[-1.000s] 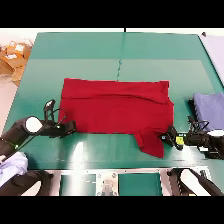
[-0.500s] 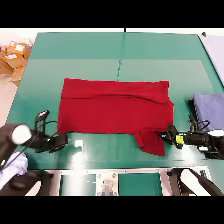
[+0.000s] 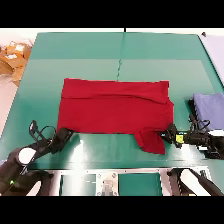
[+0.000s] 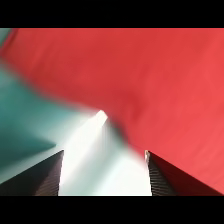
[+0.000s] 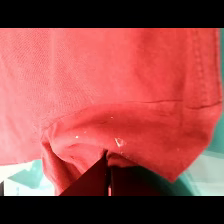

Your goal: Fold the shirts.

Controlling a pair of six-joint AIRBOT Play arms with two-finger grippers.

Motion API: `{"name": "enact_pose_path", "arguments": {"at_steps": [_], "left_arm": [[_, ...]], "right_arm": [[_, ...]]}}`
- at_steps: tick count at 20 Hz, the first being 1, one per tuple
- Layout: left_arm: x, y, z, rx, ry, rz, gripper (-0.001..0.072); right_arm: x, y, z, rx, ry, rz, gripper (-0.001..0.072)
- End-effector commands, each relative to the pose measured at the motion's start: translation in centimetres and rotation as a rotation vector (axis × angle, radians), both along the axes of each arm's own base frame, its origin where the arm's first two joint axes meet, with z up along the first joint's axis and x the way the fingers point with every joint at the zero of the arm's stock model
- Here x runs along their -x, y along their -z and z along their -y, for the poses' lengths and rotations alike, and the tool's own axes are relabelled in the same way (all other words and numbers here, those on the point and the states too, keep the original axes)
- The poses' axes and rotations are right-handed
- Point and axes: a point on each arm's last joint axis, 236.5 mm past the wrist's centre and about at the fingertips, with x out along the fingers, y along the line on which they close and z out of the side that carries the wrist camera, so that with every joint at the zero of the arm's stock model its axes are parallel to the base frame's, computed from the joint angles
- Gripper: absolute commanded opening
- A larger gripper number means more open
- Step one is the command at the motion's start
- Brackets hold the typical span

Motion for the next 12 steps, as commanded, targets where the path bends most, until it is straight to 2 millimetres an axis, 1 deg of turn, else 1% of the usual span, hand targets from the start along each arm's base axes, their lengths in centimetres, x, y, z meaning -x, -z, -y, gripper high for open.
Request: {"name": "enact_pose_path", "arguments": {"at_steps": [1,2,3,4,5,6,7,8,10,12], "left_arm": [[-2.7,1.7,-2.6,-0.008,-0.182,0.045,0.0598],[-2.8,2.2,-2.8,-0.019,-0.192,0.033,0.0598],[-3.3,2.2,-3.0,-0.025,-0.201,0.041,0.0597],[-3.9,1.6,-3.1,-0.025,-0.209,0.062,0.0583],[-4.3,1.2,-3.1,-0.025,-0.206,0.075,0.0305],[-4.4,1.0,-3.0,-0.044,-0.177,0.087,0.0100],[-4.1,1.2,-2.7,-0.046,-0.160,0.074,0.0094],[-3.3,1.7,-2.2,-0.045,-0.129,0.042,0.0019],[-2.3,2.2,-1.6,-0.056,-0.074,0.011,0.0019],[-2.6,1.9,-1.6,-0.063,-0.060,0.024,0.0019]], "right_arm": [[-0.2,-0.1,-0.1,-0.007,0.006,0.006,0.0019],[-0.2,-0.2,-0.1,-0.008,0.008,0.007,0.0018],[-0.2,-0.2,-0.1,-0.008,0.009,0.007,0.0019],[-0.2,-0.2,-0.1,-0.008,0.009,0.007,0.0018],[-0.2,-0.1,-0.1,-0.008,0.008,0.006,0.0019],[-0.2,-0.2,-0.1,-0.009,0.009,0.006,0.0019],[-0.2,-0.2,-0.1,-0.009,0.009,0.006,0.0019],[-0.3,-0.3,-0.2,-0.015,0.013,0.009,0.0032],[-0.2,-0.3,-0.2,-0.016,0.007,0.005,0.0017],[-0.1,-0.4,-0.1,-0.013,0.008,0.000,0.0014]]}}
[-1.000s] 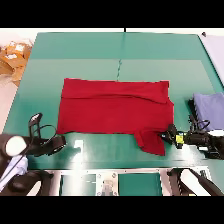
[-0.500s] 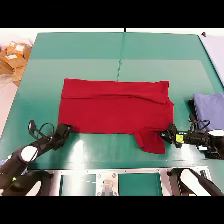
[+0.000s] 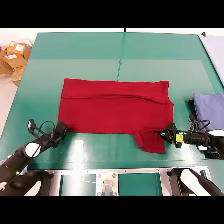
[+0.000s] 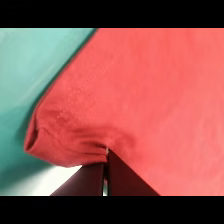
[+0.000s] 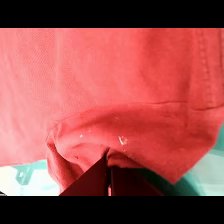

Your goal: Fold the shirts.

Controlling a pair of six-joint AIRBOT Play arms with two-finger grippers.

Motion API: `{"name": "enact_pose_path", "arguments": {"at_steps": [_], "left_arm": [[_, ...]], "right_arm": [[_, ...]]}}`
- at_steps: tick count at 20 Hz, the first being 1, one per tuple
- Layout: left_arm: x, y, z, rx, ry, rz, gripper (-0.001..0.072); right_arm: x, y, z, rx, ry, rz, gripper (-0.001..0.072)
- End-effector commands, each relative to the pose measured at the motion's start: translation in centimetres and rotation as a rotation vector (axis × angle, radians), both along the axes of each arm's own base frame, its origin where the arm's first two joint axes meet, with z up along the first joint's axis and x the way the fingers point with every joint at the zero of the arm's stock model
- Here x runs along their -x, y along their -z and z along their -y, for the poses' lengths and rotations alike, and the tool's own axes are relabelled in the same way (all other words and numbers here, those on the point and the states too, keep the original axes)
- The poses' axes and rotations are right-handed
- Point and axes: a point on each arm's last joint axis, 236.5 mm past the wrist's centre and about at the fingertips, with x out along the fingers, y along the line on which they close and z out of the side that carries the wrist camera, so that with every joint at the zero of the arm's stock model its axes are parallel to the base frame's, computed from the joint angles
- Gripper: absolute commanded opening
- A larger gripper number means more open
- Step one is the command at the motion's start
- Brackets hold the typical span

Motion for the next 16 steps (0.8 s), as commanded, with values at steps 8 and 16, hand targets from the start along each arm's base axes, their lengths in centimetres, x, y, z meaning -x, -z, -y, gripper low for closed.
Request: {"name": "enact_pose_path", "arguments": {"at_steps": [8,16], "left_arm": [[1.1,-4.8,0.6,-0.295,0.465,-0.103,0.0019],[-2.1,-8.9,-1.3,-0.476,0.551,-0.028,0.0019]], "right_arm": [[2.5,-3.9,7.6,0.400,-0.003,-0.082,0.0014],[-1.8,-9.7,8.4,0.468,0.026,0.130,0.0015]]}}
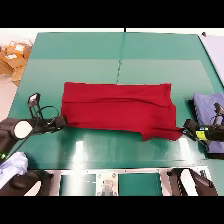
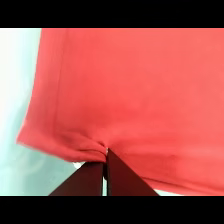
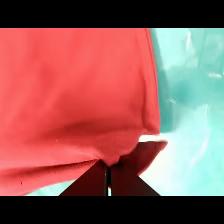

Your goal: Fold the shirts.

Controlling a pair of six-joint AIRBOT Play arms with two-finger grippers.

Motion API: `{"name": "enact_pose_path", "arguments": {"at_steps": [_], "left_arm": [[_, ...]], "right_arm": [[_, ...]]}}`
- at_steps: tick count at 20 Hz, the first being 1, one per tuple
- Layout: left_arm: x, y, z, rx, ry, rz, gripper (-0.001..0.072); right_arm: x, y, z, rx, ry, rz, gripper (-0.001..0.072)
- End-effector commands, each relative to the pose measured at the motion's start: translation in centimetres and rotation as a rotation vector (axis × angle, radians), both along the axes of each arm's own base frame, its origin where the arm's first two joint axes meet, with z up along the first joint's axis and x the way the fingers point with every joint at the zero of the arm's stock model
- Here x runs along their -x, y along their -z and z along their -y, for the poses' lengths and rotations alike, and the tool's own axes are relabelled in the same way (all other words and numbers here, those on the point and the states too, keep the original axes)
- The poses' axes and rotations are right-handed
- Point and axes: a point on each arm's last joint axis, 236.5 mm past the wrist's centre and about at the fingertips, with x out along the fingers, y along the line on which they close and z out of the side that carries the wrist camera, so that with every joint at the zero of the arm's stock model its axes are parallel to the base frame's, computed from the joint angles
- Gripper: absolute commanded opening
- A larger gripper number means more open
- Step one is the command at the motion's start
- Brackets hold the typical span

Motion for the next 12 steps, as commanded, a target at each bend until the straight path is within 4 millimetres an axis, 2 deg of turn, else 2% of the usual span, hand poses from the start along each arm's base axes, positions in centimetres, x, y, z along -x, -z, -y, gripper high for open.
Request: {"name": "enact_pose_path", "arguments": {"at_steps": [1,4,7,9,12], "left_arm": [[-1.8,-0.7,-0.2,-0.047,0.052,0.036,0.0019],[-6.3,-1.3,1.0,-0.026,0.053,0.099,0.0020],[-11.4,-2.1,1.7,-0.054,0.084,0.135,0.0019],[-14.3,-1.5,2.4,-0.073,0.115,0.124,0.0019],[-18.2,0.8,2.5,-0.082,0.109,0.082,0.0019]], "right_arm": [[-3.8,-2.6,-0.2,0.015,-0.020,0.151,0.0015],[-8.3,-3.4,-1.3,-0.033,-0.032,0.220,0.0015],[-13.6,-3.5,-1.2,-0.069,-0.041,0.245,0.0015],[-16.9,-2.8,-1.1,-0.075,-0.078,0.232,0.0016],[-21.7,-0.6,-1.1,-0.082,-0.115,0.209,0.0017]]}}
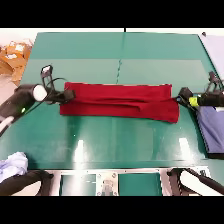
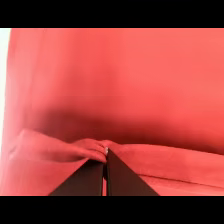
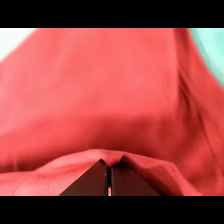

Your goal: Fold the shirts.

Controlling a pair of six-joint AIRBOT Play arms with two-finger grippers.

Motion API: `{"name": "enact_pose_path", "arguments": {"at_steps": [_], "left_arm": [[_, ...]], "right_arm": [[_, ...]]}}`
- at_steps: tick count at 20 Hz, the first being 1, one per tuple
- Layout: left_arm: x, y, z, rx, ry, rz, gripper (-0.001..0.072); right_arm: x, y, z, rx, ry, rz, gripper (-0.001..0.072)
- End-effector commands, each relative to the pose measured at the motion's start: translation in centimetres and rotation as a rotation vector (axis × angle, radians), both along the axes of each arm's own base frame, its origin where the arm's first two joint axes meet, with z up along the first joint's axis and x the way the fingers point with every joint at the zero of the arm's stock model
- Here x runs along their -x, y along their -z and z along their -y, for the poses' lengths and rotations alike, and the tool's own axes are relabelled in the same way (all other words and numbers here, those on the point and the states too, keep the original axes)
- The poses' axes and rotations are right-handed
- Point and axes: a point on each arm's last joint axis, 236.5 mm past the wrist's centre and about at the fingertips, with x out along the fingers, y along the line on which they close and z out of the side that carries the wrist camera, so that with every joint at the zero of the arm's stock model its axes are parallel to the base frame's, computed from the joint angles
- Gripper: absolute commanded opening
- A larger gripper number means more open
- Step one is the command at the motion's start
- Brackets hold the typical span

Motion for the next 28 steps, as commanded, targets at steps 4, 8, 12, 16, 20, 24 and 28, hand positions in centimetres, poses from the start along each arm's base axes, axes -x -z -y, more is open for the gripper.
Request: {"name": "enact_pose_path", "arguments": {"at_steps": [4,8,12,16,20,24,28], "left_arm": [[-7.3,5.0,-0.7,-0.033,-0.003,-0.030,0.0022],[-10.2,4.6,0.0,0.021,-0.035,0.059,0.0671],[-10.1,1.9,-3.3,-0.057,-0.014,-0.018,0.0671],[-10.4,-1.5,-5.4,-0.041,-0.047,-0.051,0.0662],[-10.2,-2.8,-2.6,0.087,-0.027,-0.066,0.0020],[-9.9,-4.3,2.0,0.225,0.083,-0.039,0.0020],[-9.0,-4.7,6.0,0.251,0.169,-0.032,0.0020]], "right_arm": [[-10.0,5.1,0.0,-0.020,-0.069,0.001,0.0017],[-12.8,6.7,-0.2,-0.031,-0.110,0.011,0.0383],[-12.3,3.6,4.3,-0.011,-0.157,0.029,0.0552],[-8.1,4.6,8.6,-0.053,-0.221,-0.035,0.0607],[-4.7,8.8,7.7,-0.163,-0.352,-0.138,0.0688],[-4.6,10.5,2.6,-0.308,-0.474,-0.136,0.0687],[-5.6,9.6,-1.0,-0.295,-0.550,-0.145,0.0667]]}}
